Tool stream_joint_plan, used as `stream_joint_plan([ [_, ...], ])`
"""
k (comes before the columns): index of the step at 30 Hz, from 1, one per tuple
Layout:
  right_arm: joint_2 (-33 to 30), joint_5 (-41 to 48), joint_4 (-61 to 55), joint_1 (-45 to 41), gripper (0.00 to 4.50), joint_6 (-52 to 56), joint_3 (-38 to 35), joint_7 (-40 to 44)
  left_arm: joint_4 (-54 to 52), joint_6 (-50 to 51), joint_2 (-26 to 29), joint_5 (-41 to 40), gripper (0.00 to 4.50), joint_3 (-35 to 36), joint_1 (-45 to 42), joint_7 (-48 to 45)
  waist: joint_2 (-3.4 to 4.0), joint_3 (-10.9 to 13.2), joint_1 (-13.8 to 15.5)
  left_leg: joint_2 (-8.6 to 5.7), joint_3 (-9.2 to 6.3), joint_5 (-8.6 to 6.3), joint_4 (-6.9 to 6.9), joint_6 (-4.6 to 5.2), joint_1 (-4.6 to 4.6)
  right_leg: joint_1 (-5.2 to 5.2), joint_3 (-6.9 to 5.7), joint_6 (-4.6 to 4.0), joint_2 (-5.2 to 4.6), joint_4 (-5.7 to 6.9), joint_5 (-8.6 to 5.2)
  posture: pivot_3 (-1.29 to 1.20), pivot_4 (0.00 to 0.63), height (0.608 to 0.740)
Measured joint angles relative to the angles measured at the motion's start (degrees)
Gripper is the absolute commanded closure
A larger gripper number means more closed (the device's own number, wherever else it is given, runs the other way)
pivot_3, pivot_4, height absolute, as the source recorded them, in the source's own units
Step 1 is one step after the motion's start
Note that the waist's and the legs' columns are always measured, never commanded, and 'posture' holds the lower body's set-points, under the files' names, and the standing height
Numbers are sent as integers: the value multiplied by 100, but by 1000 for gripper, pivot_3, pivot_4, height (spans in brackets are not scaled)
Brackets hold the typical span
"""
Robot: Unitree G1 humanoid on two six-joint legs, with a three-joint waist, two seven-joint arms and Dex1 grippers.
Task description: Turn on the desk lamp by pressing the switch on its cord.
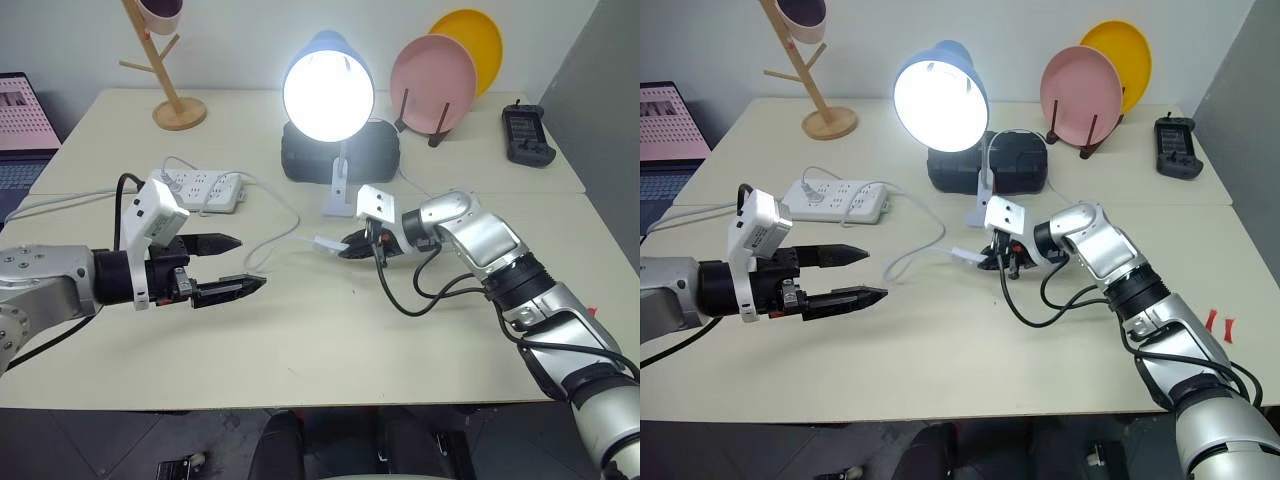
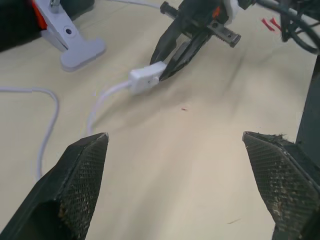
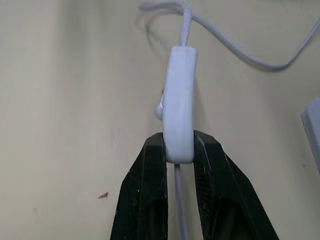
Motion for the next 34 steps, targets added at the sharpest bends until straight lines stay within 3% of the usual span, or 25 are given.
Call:
stream_joint_plan([
  [5, 40, -299, 185, 230, 4133, -480, 78, 165, 256, -279, -42, 654, 32, -251, -139, -452, 0, 1, -1, 0, 1, 0, 2, -1, 0, 0, 0, 0, 0, 3, 0, 0, 150, 740],
  [6, 41, -350, 251, 283, 3426, -553, 82, 195, 306, -285, -85, 744, 0, -272, -155, -520, -1, 2, -1, 0, 1, 0, 4, 0, 0, 0, 0, 0, 0, 6, 0, 0, 150, 740],
  [14, 36, -315, 148, 421, 1573, -343, -67, 612, 443, -296, -298, 1105, 0, -299, -329, -907, -2, 2, 0, 0, -2, 0, 15, 0, 3, 3, 0, 0, 1, 18, 0, 0, 150, 740],
  [20, -470, 135, -928, 574, 45, 342, -434, 1165, 503, -237, -332, 1189, 0, -298, -469, -1093, -2, 3, 7, 0, -5, 0, 20, 0, 3, 6, -3, 1, 0, 19, 0, 0, 150, 740],
  [34, -1177, 1160, -2802, 1320, 45, 1583, -1685, 883, 910, -485, -258, 1741, 0, -273, -762, -1776, -2, 2, 28, 1, -3, 0, 28, 0, 7, 8, 0, 1, 1, 22, -1, 0, 150, 740],
])
